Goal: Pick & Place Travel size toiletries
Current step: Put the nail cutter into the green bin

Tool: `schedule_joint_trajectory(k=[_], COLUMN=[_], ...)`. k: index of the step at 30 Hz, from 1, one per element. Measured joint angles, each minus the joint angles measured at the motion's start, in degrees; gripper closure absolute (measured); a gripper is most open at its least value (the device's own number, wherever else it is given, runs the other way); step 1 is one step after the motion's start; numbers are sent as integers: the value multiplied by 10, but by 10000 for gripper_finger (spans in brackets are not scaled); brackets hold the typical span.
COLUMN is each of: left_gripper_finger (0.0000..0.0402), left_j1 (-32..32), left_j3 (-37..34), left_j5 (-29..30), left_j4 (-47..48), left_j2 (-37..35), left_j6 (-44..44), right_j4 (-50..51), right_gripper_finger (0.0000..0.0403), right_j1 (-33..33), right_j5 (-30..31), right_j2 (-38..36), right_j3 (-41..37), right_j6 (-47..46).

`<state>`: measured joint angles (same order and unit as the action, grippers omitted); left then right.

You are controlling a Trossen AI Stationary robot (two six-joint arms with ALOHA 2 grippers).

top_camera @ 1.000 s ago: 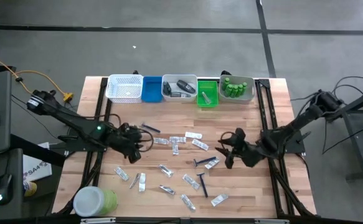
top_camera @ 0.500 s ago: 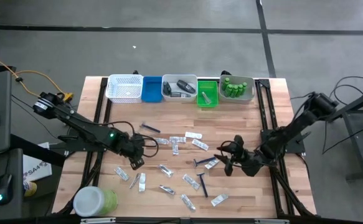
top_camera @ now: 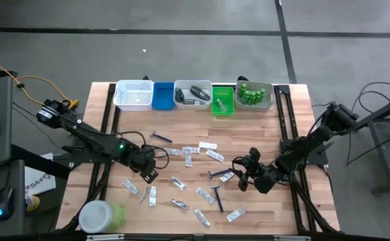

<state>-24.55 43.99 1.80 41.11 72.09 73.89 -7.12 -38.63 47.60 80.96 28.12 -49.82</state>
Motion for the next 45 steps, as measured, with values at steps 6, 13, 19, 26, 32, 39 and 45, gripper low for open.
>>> schedule_joint_trajectory(k=[6,13,19,26,32,39,45], left_gripper_finger=[290,290,290,290,290,250,185], left_j1=[-7,-7,-26,-80,-89,-89,-89], left_j3=[0,18,90,118,118,117,117], left_j5=[-30,-87,-100,-84,-87,-83,-88], left_j4=[-29,-26,40,9,-31,58,41], left_j2=[32,77,119,159,179,204,209], left_j6=[6,25,11,-16,-4,46,59], right_j4=[4,4,4,4,4,4,0], right_gripper_finger=[231,231,231,231,231,231,231], right_j1=[0,0,0,0,0,0,0], right_j5=[2,-1,-2,-2,-1,-1,-11], right_j2=[0,0,0,0,0,0,0], right_j3=[0,0,0,0,0,0,0], right_j6=[5,5,5,5,5,13,16])
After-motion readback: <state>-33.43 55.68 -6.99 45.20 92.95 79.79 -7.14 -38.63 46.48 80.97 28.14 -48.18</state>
